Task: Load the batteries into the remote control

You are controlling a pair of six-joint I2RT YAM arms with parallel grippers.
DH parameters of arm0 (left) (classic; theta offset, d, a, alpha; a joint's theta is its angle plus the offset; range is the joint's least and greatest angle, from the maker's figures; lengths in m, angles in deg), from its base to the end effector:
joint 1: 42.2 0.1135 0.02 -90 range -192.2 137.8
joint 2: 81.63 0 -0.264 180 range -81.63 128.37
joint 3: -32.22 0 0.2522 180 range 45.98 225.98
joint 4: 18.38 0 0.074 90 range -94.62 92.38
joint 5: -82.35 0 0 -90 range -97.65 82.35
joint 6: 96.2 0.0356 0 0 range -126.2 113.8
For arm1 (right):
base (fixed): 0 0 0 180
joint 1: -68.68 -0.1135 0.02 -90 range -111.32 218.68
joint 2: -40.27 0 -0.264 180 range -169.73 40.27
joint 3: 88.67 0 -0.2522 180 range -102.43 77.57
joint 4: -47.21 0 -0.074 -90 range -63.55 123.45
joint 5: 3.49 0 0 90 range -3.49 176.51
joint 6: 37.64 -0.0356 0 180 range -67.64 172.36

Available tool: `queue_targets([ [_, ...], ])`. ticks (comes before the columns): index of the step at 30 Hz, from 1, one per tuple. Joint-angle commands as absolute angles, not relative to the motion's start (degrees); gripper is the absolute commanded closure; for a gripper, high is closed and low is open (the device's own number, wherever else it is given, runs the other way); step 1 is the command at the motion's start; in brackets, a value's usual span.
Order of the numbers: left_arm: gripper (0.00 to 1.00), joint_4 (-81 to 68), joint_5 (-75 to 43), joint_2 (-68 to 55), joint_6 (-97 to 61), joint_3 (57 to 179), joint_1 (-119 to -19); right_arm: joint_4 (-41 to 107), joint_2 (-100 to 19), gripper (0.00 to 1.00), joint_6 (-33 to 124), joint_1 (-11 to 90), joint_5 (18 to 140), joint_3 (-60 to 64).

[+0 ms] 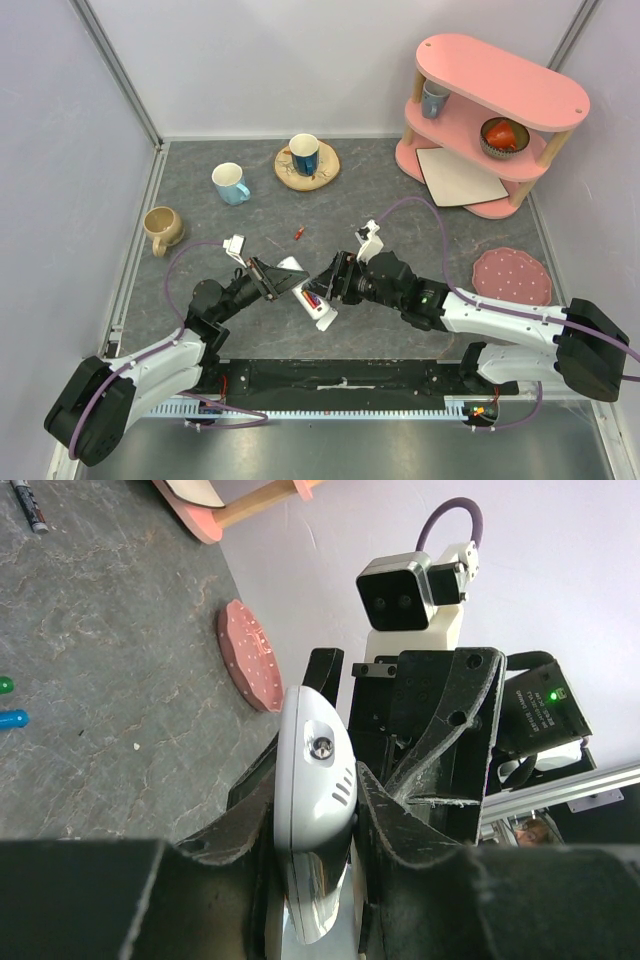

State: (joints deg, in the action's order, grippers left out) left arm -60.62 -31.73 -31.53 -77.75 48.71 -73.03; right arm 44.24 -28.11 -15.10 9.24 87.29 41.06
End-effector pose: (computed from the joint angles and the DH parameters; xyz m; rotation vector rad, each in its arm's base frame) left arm 0.1351 -0.0975 0.1924 -0.1896 1.6837 -1.7104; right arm 0.1350 0.2277 0.2411 0.1668 2.2295 1.3657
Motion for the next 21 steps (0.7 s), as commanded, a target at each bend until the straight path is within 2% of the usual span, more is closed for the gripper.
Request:
queue_targets([
  [1, 0.98, -65.0, -31.3, -32.6, -78.7, 51.3, -72.9, 44.5, -28.1, 0.22, -14.4, 9.4, 86.7, 42.7],
  [21, 0.98, -65.1, -31.4, -32.3, -78.9, 53.7, -72.9, 46.1, -27.5, 0.24, -15.3, 9.5, 84.7, 44.8],
])
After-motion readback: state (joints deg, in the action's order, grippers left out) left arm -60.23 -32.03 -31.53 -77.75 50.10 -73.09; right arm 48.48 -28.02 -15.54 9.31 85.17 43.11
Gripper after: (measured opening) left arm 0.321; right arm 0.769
